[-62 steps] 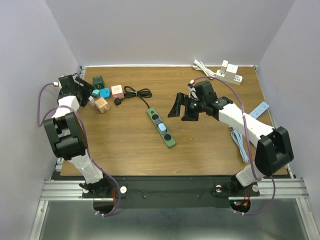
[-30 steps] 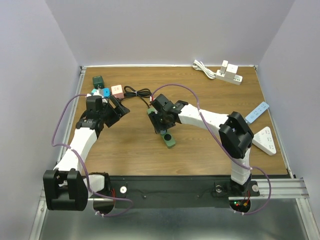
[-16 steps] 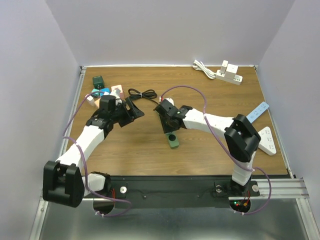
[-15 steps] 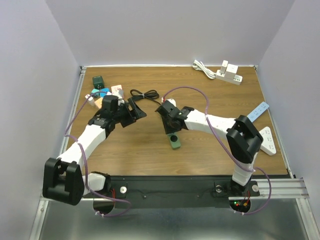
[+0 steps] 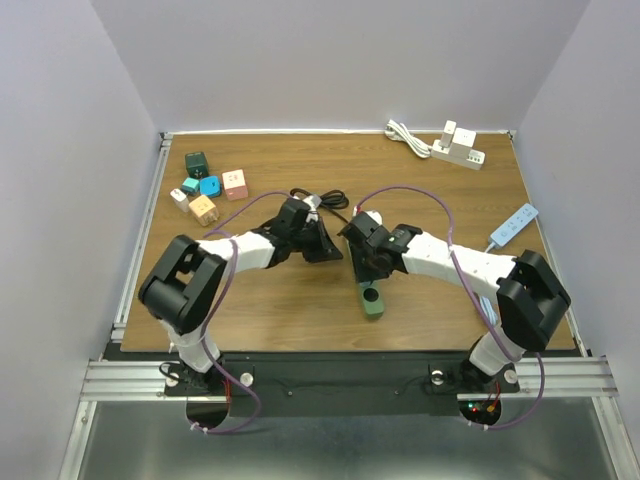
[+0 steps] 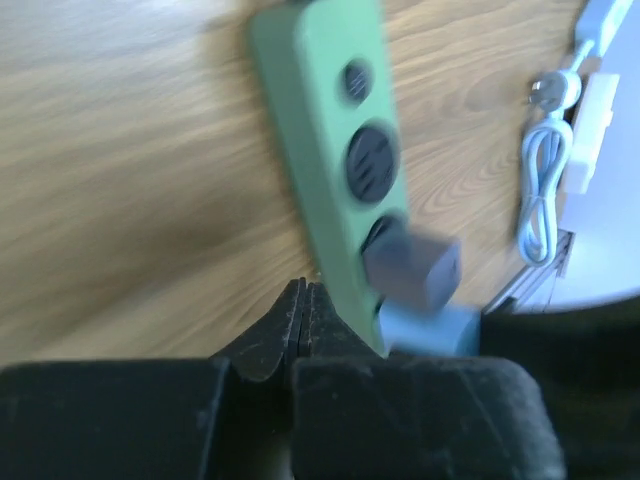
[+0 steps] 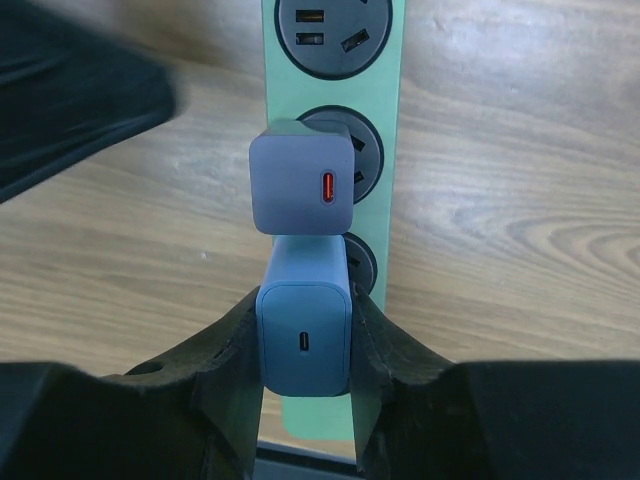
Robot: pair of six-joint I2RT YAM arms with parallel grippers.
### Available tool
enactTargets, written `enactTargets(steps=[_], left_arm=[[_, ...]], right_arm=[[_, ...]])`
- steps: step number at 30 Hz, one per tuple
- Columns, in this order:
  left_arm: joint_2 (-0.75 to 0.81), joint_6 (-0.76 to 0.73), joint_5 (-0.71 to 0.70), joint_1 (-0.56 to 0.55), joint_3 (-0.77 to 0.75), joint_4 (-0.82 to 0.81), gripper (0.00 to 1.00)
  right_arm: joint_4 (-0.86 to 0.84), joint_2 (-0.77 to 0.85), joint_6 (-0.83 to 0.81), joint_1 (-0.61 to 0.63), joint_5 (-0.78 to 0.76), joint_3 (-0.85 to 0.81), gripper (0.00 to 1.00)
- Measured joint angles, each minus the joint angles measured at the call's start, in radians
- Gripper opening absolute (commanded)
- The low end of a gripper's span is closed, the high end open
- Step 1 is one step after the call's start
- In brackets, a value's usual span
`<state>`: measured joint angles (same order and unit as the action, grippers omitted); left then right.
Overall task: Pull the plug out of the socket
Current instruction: Remove the plug from the socket.
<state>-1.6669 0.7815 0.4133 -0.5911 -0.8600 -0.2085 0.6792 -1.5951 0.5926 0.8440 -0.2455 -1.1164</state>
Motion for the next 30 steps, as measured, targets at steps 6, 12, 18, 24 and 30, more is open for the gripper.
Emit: enactTargets(steps=[6, 12, 18, 24, 30], left_arm=[[-0.135, 0.045, 0.035, -0.049, -0.079, -0.127, 0.0], [-0.164, 0.079, 0.048, -0.062, -0.082, -0.193, 0.0], [-0.233, 0.111, 0.067, -0.076, -0.089, -0.282, 0.0], [-0.24, 0.153, 0.047, -0.086, -0.061, -0.328, 0.0], [-0.244, 0.165, 0.014, -0.088, -0.031, -0.41, 0.0]], right_arm=[[-0.026, 0.011, 0.004, 0.0, 0.018, 0.05, 0.0], [-0.051, 0.011, 0.006, 0.0, 0.02, 0.066, 0.0], [-0.051, 0.011, 0.006, 0.0, 0.018, 0.064, 0.0], [-0.038, 0.011, 0.011, -0.005, 0.014, 0.052, 0.0], [0.037, 0.011, 0.015, -0.012, 0.0, -0.012, 0.0]])
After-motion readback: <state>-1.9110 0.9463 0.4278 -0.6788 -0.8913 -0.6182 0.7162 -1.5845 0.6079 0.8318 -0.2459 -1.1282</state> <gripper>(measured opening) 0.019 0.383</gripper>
